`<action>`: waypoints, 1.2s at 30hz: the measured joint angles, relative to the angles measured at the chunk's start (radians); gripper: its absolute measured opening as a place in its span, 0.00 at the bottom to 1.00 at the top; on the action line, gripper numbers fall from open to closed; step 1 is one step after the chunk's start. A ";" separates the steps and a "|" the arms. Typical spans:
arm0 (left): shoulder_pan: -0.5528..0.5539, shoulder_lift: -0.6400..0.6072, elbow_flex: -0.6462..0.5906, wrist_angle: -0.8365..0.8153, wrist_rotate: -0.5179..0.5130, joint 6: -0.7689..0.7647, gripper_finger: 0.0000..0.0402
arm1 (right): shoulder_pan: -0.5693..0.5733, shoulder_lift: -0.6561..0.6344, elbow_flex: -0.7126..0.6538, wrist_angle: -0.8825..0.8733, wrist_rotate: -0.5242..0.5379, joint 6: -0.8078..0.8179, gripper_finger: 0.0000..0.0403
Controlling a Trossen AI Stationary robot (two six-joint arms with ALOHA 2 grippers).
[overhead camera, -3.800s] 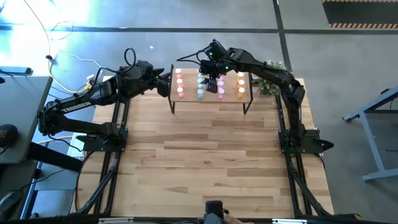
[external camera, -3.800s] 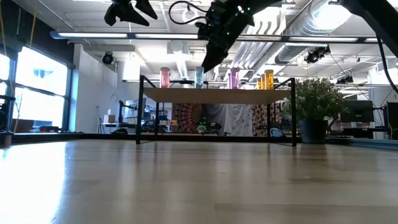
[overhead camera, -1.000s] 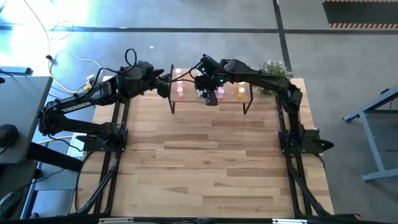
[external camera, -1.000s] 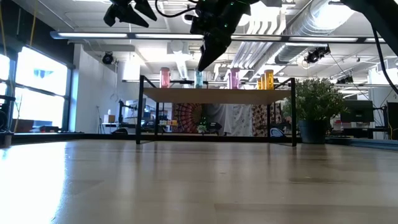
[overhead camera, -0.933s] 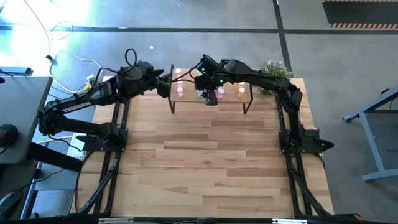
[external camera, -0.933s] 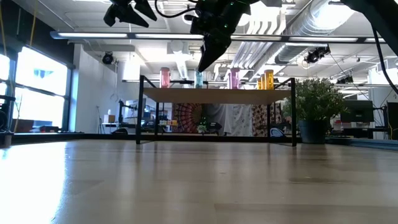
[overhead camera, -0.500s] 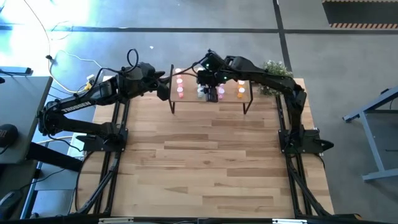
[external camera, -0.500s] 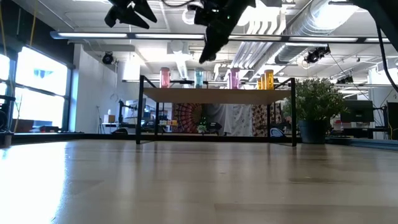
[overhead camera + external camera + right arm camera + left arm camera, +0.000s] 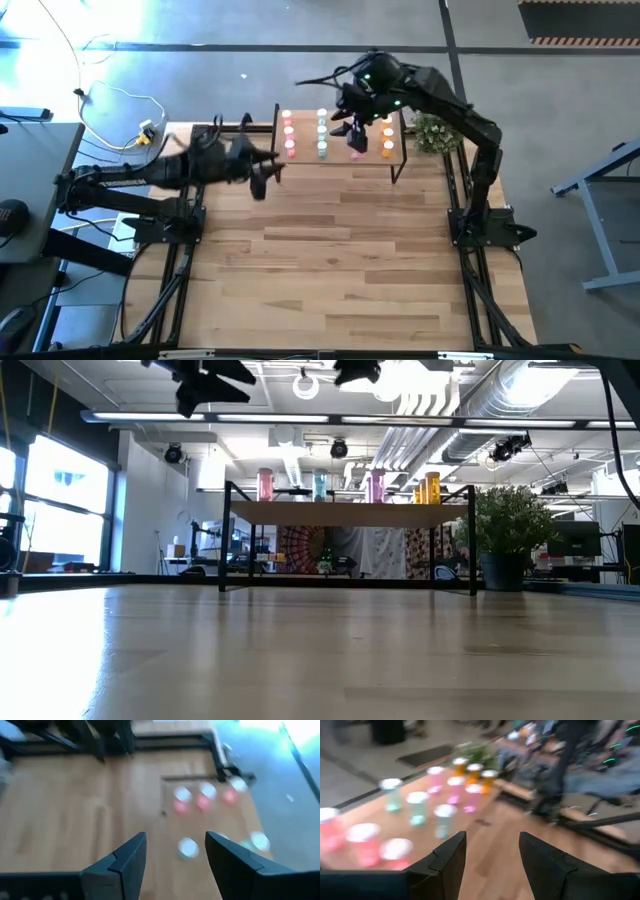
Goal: Pick and place medicine bottles onto shelf by color
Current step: Return to Home Position
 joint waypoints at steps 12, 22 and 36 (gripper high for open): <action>-0.157 -0.314 -0.418 0.312 0.000 0.006 0.43 | -0.032 -0.259 -0.170 0.115 -0.087 0.049 0.48; -0.196 -0.621 -0.668 0.361 0.063 -0.030 0.43 | -0.100 -0.549 -0.647 0.414 -0.084 0.173 0.48; -0.192 -0.728 -0.832 0.281 0.097 -0.109 0.43 | -0.036 -1.117 -1.362 0.853 0.044 0.406 0.48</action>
